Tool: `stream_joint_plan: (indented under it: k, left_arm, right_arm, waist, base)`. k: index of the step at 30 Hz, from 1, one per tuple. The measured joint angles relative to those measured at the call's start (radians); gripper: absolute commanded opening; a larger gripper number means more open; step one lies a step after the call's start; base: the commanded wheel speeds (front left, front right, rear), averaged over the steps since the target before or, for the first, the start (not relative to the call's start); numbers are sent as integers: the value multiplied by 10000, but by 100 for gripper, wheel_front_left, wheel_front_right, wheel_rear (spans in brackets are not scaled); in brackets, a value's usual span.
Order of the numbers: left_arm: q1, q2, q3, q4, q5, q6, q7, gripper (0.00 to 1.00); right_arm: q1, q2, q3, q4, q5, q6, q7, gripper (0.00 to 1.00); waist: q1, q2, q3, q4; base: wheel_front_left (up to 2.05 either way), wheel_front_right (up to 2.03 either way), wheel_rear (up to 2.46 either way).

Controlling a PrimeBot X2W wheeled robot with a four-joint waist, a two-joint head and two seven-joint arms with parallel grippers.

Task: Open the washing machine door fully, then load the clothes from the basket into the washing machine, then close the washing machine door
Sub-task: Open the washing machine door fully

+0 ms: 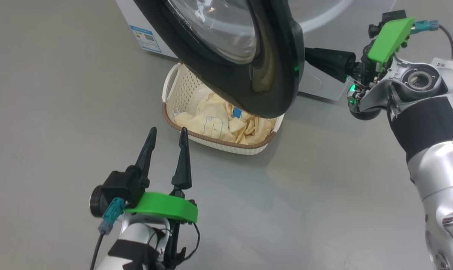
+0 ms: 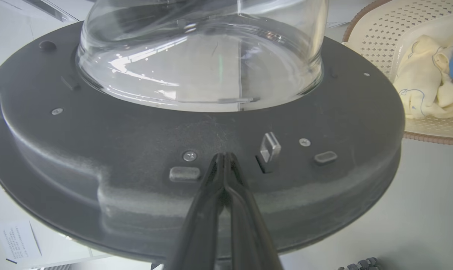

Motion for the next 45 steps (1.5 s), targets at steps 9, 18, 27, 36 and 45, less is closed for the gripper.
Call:
stream_joint_plan:
  k: [9,18,27,36,45]
  left_arm:
    - [94,2,-40,4,6,0,0,100]
    - [248,8,-38,46,65,-75,0,100]
    - [250,10,-29,50,77,-75,0,100]
    - [267,10,-27,69,94,-75,0,100]
    - [360,10,-27,77,161,-75,0,100]
  right_arm:
    - [481,77,589,-174,366,0,121,0]
    - [739,86,2197,-523,1739,0,-23,0]
    - [746,90,3664,-851,2752,0,-362,0]
    - [744,90,4811,-897,3682,0,-688,0]
    - [729,98,5683,-1129,4303,0,-959,0]
  waist:
    - [0,0,-275,51]
    - [0,0,-421,136]
    - [0,0,-458,187]
    - [0,0,-604,235]
    - [0,0,-649,209]
  base:
    - [0,0,0]
    - [0,0,0]
    - [0,0,0]
    - [0,0,0]
    - [0,0,0]
